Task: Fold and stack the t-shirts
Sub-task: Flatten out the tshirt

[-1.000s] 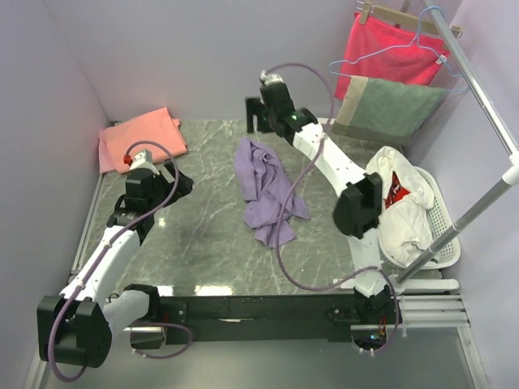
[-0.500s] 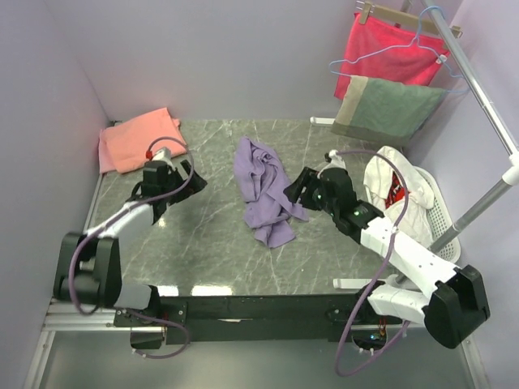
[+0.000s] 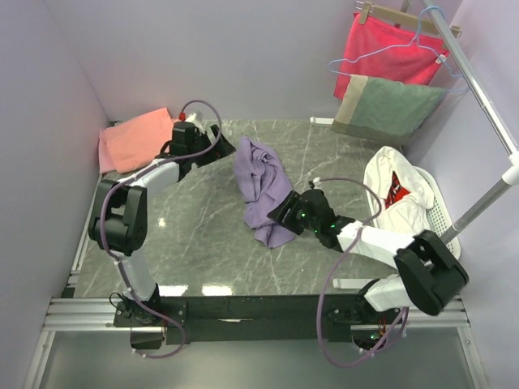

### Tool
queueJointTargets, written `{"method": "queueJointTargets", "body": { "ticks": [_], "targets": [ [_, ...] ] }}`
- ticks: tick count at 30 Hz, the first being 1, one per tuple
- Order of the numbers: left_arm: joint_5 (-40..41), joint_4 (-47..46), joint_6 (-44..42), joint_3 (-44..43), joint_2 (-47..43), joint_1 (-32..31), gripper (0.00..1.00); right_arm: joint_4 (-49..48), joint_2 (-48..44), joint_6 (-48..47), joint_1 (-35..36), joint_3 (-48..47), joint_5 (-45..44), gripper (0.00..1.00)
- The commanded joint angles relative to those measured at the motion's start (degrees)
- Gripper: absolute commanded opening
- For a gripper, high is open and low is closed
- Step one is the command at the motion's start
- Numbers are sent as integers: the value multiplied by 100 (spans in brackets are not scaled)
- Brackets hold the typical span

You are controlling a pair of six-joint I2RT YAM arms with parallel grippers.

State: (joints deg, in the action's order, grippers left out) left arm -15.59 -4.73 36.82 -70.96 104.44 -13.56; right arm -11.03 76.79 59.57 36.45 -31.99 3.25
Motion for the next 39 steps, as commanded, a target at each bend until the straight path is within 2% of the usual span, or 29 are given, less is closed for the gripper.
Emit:
{"method": "queueJointTargets", "body": {
  "ticks": [1, 5, 8, 9, 12, 20, 23, 30, 33, 37, 39],
  "targets": [
    [48, 297, -131, -575, 436, -129, 97, -646, 476, 379, 134, -352, -35, 63],
    [57, 438, -227, -901, 778, -182, 97, -796, 819, 380, 196, -439, -131, 62],
    [56, 612, -324, -1174, 1042, -243, 97, -813, 925, 292, 205, -510, -166, 39],
    [83, 657, -350, -1236, 1086, -278, 97, -883, 916, 275, 214, -502, -166, 26],
    [66, 614, -412, -1315, 1210, -331, 97, -761, 724, 126, 266, -475, -315, 0],
    [-286, 361, -439, -1719, 1588, -498, 97, 574, -479, -358, 539, -563, -1440, 0],
    [-112, 438, -439, -2131, 1807, -630, 97, 785, -849, -437, 539, -502, -1511, 0],
    [504, 1430, -684, -3878, 2808, -955, 97, 1067, -1430, -674, 548, -554, -1546, 0],
    [601, 1659, -781, -4311, 3204, -964, 97, 1313, -1711, -771, 556, -581, -1502, 0],
    [619, 1774, -869, -4444, 3495, -964, 100, 1568, -2124, -894, 565, -659, -1572, 0],
    [759, 1739, -887, -4261, 3460, -982, 88, 1753, -2212, -938, 565, -730, -1634, 0]
  ]
}}
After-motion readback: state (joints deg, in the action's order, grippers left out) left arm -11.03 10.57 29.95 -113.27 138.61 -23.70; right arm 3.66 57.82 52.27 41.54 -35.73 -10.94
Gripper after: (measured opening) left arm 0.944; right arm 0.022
